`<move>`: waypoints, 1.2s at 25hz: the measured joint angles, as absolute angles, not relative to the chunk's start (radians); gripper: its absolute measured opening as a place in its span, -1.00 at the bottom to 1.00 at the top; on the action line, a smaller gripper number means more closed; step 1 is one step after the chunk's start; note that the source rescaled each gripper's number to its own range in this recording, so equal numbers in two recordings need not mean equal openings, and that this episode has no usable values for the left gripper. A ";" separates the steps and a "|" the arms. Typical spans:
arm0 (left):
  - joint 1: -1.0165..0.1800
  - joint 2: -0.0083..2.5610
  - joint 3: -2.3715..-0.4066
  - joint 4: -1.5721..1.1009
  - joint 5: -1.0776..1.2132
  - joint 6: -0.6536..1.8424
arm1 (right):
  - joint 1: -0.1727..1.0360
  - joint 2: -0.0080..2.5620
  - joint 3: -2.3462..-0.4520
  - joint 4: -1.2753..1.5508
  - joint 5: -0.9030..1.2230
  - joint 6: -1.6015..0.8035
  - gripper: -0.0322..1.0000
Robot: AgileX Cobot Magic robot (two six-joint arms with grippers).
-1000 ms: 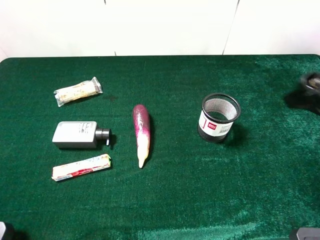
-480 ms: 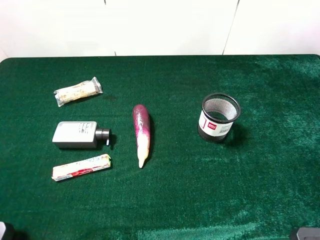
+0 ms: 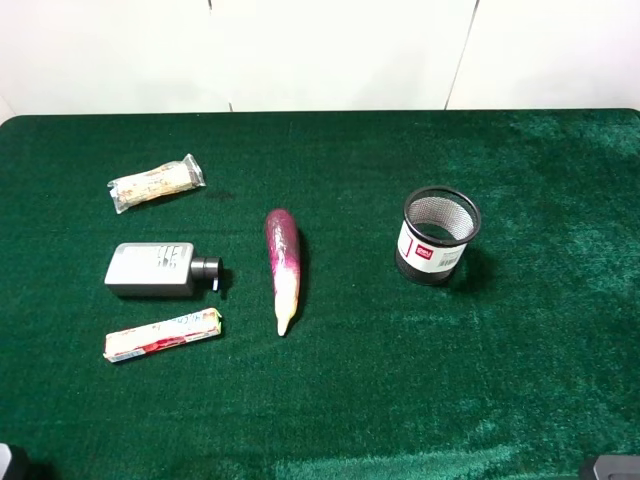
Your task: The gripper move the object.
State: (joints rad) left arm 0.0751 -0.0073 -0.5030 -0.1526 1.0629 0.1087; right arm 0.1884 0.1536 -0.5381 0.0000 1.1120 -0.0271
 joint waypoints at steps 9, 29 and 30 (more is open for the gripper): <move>0.075 -0.007 -0.503 -0.153 1.063 0.109 | 0.186 -0.004 -0.511 0.022 1.049 -0.027 1.00; 0.075 -0.007 -0.503 -0.153 1.063 0.109 | 0.154 -0.007 -0.500 0.055 1.022 -0.028 1.00; 0.075 -0.007 -0.503 -0.153 1.063 0.109 | 0.154 -0.007 -0.500 0.055 1.022 -0.028 1.00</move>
State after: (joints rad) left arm 0.0751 -0.0073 -0.5030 -0.1526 1.0629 0.1087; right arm 0.1539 -0.0066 -0.4997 0.0555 1.0218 -0.0285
